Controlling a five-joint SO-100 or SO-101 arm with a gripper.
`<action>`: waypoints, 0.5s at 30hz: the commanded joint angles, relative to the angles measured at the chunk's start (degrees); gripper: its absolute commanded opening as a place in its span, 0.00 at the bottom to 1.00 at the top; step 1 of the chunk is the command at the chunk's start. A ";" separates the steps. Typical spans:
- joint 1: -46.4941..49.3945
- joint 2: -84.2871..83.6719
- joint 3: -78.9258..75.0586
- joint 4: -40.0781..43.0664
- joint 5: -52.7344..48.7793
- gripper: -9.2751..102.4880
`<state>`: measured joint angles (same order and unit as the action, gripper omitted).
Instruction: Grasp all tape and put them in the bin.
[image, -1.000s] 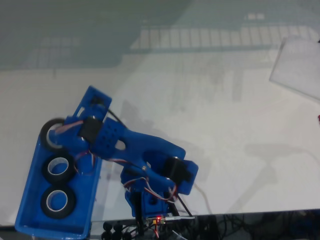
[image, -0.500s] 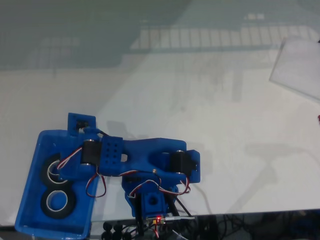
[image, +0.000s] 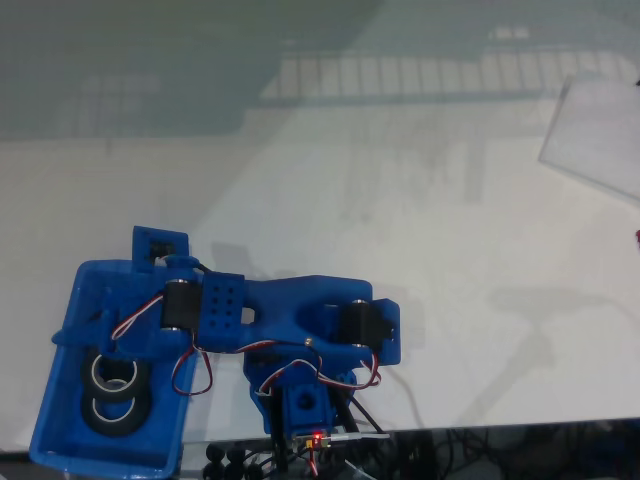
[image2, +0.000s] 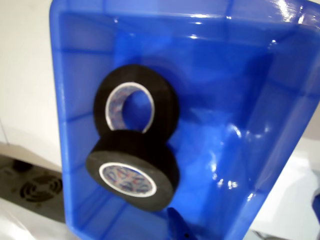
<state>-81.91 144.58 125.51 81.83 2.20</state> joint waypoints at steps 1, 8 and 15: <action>0.00 0.00 -0.44 -0.79 0.09 0.57; 10.72 2.29 -0.70 -3.16 -1.93 0.57; 39.90 8.53 0.00 -10.11 -10.02 0.56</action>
<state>-53.61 150.47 125.60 74.53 -4.75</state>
